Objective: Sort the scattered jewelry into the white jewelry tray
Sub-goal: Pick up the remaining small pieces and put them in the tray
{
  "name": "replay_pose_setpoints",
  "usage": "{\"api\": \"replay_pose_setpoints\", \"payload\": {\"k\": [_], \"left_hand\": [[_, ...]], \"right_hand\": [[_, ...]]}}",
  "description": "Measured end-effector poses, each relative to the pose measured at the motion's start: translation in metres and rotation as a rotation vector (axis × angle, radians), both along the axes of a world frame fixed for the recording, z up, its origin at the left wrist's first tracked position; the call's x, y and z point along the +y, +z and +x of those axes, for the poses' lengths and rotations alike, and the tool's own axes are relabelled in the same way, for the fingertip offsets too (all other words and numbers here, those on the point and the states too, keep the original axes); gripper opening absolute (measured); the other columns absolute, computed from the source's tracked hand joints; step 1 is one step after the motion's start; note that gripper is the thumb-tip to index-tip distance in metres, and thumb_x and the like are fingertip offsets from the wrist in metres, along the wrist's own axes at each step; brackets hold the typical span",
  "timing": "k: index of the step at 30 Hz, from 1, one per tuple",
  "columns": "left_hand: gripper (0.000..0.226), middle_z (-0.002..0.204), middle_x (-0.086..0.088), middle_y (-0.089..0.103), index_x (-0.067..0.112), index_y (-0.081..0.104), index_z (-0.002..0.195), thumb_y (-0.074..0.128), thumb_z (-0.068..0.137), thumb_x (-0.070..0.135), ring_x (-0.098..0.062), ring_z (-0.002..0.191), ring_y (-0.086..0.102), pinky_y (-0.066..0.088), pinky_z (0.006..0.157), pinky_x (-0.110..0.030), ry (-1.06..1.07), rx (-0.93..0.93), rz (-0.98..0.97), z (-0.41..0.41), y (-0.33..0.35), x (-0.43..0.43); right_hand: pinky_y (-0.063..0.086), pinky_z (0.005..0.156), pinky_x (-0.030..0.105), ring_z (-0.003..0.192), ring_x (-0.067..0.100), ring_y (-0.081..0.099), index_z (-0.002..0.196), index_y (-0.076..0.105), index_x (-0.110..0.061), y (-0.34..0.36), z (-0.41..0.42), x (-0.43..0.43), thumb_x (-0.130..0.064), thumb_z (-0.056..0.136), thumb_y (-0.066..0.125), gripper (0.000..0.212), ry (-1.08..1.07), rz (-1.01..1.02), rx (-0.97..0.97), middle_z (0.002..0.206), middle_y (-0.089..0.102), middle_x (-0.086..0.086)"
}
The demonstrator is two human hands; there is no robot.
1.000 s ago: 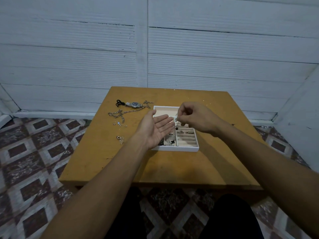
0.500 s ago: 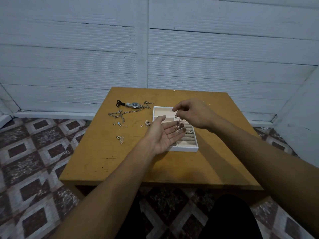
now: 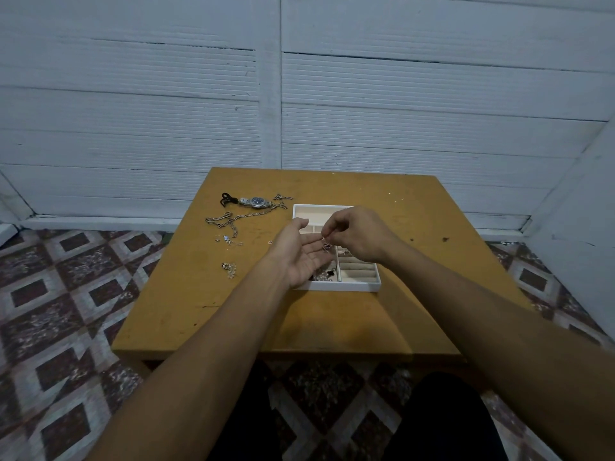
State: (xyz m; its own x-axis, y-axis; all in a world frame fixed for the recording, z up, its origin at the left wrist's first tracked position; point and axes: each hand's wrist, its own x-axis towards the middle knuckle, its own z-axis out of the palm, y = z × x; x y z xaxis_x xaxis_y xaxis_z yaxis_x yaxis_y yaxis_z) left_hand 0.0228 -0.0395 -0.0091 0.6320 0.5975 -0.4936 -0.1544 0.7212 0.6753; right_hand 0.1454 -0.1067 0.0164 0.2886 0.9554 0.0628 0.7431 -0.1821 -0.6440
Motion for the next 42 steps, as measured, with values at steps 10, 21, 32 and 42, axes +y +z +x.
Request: {"api": "replay_pose_setpoints", "payload": {"k": [10,21,32,42], "left_hand": [[0.057,0.122,-0.024,0.06,-0.009,0.045,0.134,0.041,0.1,0.037,-0.032,0.103,0.062,0.048,0.095,-0.038,-0.062,0.104,0.074,-0.003,0.001,0.009],[0.055,0.09,-0.017,0.06,-0.006,0.046,0.133,0.04,0.099,0.037,-0.027,0.073,0.058,0.049,0.077,-0.036,-0.11,0.14,0.115,0.001,0.008,0.007],[0.054,0.131,-0.026,0.054,-0.005,0.046,0.134,0.04,0.099,0.036,-0.036,0.117,0.054,0.042,0.105,-0.04,-0.103,0.142,0.114,0.002,0.006,0.007],[0.025,0.111,-0.014,0.066,0.007,0.059,0.104,0.048,0.098,0.028,-0.027,0.099,0.064,0.053,0.088,-0.037,-0.106,0.185,0.267,-0.018,0.007,0.011]], "right_hand": [[0.053,0.071,0.027,0.073,0.015,0.065,0.081,0.073,-0.016,-0.012,-0.003,0.007,-0.003,0.081,0.067,0.014,-0.057,-0.044,0.025,0.078,0.071,0.002],[0.051,0.072,0.026,0.079,0.019,0.067,0.083,0.074,-0.011,-0.016,-0.002,0.006,-0.001,0.078,0.065,0.014,-0.088,-0.062,-0.002,0.081,0.072,0.005],[0.056,0.072,0.034,0.073,0.02,0.066,0.078,0.072,-0.016,-0.015,0.001,0.002,0.001,0.077,0.064,0.018,-0.1,-0.061,0.022,0.081,0.072,0.006],[0.048,0.064,0.024,0.061,0.006,0.059,0.085,0.071,-0.017,-0.007,-0.007,-0.001,-0.006,0.082,0.063,0.014,-0.074,-0.049,0.054,0.07,0.067,-0.004]]}}
